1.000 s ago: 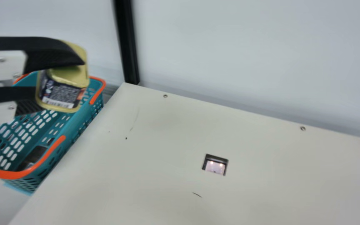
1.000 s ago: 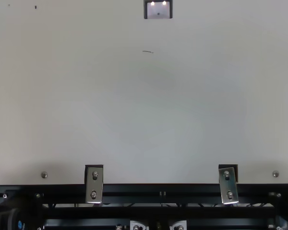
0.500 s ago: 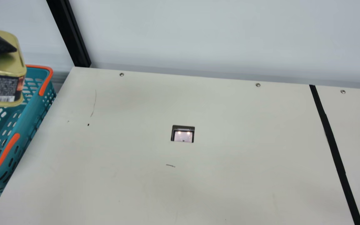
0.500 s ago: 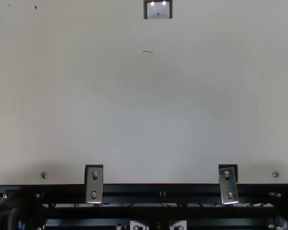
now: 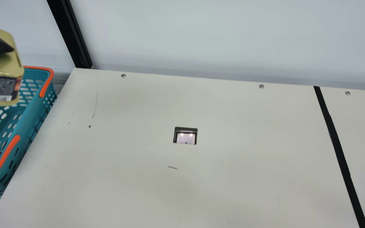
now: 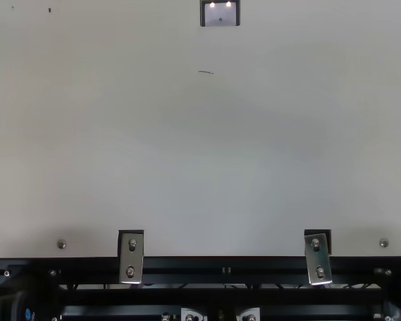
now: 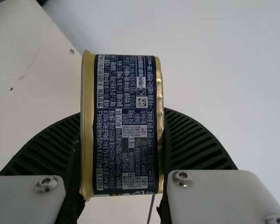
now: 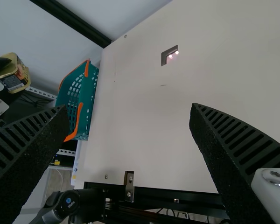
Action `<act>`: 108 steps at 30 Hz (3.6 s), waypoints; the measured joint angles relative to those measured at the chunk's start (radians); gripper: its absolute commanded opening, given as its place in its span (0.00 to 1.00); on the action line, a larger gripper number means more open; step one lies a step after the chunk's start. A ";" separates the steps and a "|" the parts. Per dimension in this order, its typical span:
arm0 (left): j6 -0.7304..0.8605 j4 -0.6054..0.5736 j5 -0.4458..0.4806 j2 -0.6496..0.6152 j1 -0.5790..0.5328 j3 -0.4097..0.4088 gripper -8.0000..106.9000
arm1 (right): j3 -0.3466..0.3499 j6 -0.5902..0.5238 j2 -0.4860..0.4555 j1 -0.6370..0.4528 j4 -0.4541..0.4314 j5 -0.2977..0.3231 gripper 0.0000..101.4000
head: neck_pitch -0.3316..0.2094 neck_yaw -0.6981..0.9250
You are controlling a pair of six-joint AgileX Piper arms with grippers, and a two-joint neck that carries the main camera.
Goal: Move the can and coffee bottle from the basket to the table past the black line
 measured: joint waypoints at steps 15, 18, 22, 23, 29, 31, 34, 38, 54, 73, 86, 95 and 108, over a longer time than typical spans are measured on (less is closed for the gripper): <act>0.086 0.266 -0.503 0.095 -0.382 0.247 0.16 | 0.000 0.000 0.000 0.000 0.000 0.000 1.00 | -0.005 0.000; 0.071 0.317 -0.604 0.144 -0.457 0.284 0.16 | 0.000 0.000 0.000 0.000 0.000 0.000 1.00 | -0.005 0.000; 0.051 0.374 -0.729 0.221 -0.537 0.313 0.16 | 0.000 0.000 0.000 0.000 0.000 0.000 1.00 | -0.005 0.000; 0.047 0.389 -0.763 0.246 -0.556 0.316 0.16 | 0.000 0.000 0.000 0.000 0.000 0.000 1.00 | -0.005 0.000; 0.102 0.387 -0.938 0.373 -0.619 0.334 0.16 | 0.000 0.000 0.000 0.000 0.000 0.000 1.00 | -0.005 0.000; 0.137 0.360 -0.996 0.415 -0.643 0.337 0.16 | 0.000 0.000 0.000 0.000 0.000 0.000 1.00 | -0.005 0.000; 0.198 0.305 -1.078 0.473 -0.688 0.339 0.16 | 0.000 0.000 0.000 0.000 0.000 0.000 1.00 | -0.005 0.000; 0.286 0.215 -1.195 0.553 -0.770 0.330 0.16 | 0.000 0.000 0.000 0.000 0.000 0.000 1.00 | -0.005 0.000; 0.344 0.163 -1.292 0.608 -0.830 0.330 0.16 | 0.000 0.000 0.000 0.000 0.000 0.000 1.00 | -0.005 0.000; 0.256 0.264 -1.670 0.883 -0.905 0.322 0.16 | 0.000 0.000 0.000 0.000 0.000 0.000 1.00 | -0.005 0.000; 0.192 0.351 -1.722 1.034 -0.874 0.220 0.16 | 0.000 0.000 0.000 0.000 0.000 0.000 1.00 | -0.005 0.000; 0.177 0.407 -1.761 1.129 -0.838 0.148 0.16 | 0.000 0.000 0.000 0.000 0.000 0.000 1.00 | -0.005 0.000; 0.188 0.415 -1.879 1.258 -0.819 0.093 0.16 | 0.000 0.000 0.000 0.000 0.000 0.000 1.00 | -0.005 0.000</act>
